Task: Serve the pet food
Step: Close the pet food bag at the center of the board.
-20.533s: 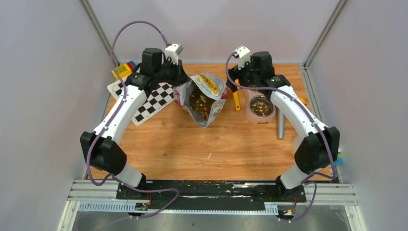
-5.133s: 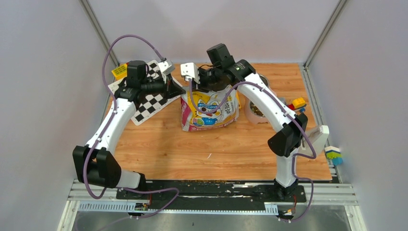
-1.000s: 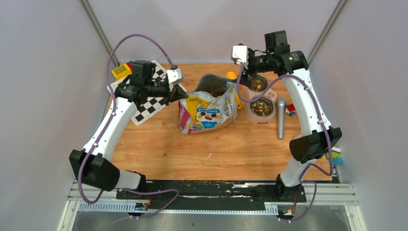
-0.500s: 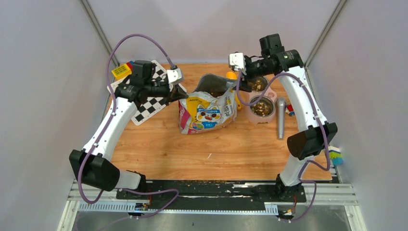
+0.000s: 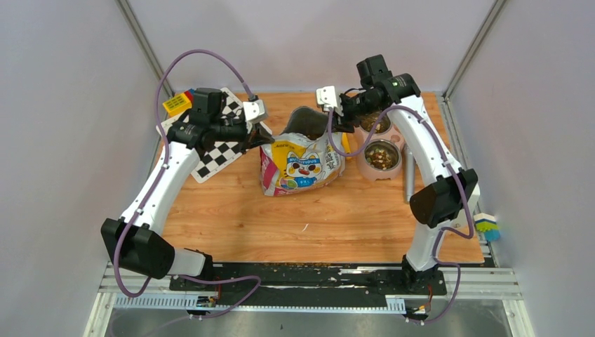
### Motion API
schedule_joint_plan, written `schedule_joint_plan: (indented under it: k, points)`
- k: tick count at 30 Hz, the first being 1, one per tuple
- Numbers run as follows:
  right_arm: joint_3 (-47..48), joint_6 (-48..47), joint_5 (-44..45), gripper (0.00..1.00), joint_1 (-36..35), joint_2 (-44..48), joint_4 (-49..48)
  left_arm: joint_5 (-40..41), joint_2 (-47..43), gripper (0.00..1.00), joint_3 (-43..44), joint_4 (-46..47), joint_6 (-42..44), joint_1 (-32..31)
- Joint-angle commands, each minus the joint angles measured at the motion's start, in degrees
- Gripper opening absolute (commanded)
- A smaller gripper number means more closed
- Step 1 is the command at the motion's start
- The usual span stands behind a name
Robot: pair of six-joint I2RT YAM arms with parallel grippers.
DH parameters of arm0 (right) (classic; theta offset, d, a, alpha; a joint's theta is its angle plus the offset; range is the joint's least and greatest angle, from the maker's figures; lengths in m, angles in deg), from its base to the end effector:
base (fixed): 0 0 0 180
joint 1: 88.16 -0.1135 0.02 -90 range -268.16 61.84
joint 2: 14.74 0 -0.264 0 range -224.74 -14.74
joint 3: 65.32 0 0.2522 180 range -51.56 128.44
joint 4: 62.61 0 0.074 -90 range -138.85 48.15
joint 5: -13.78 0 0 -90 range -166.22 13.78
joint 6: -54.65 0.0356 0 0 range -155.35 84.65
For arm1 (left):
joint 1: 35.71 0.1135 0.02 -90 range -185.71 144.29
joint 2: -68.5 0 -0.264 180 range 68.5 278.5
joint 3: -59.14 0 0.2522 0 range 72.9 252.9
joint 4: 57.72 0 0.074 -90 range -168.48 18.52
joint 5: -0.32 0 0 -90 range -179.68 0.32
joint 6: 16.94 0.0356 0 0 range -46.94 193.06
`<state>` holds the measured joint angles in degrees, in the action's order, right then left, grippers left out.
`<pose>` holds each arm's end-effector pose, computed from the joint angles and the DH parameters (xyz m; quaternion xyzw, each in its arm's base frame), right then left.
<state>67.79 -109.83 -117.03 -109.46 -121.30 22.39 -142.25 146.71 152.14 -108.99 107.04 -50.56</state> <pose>0.3397 0.1574 0.3933 -0.7327 0.5345 0.1860 0.3780 0.2700 -0.1008 0.3795 0.5125 0.6466 -0.3228 0.4638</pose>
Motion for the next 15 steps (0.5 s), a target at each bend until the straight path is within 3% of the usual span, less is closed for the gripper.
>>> schedule_joint_plan:
  k: [1,4,8,15]
  points:
    - [4.6,-0.1,0.2,0.36,-0.7,-1.3,1.7,-4.5,-4.5,0.0,2.1,2.4,0.5,0.3]
    - [5.0,0.2,1.2,0.24,-0.7,-0.7,2.1,-4.5,-4.7,0.0,2.0,2.0,0.9,0.3]
    - [4.7,-0.3,3.7,0.0,-0.6,1.0,2.0,-3.9,-4.9,0.0,2.2,1.0,2.0,0.3]
    - [5.4,-2.3,6.7,0.0,1.3,3.3,2.1,-1.8,-6.1,0.0,4.0,0.2,1.8,1.8]
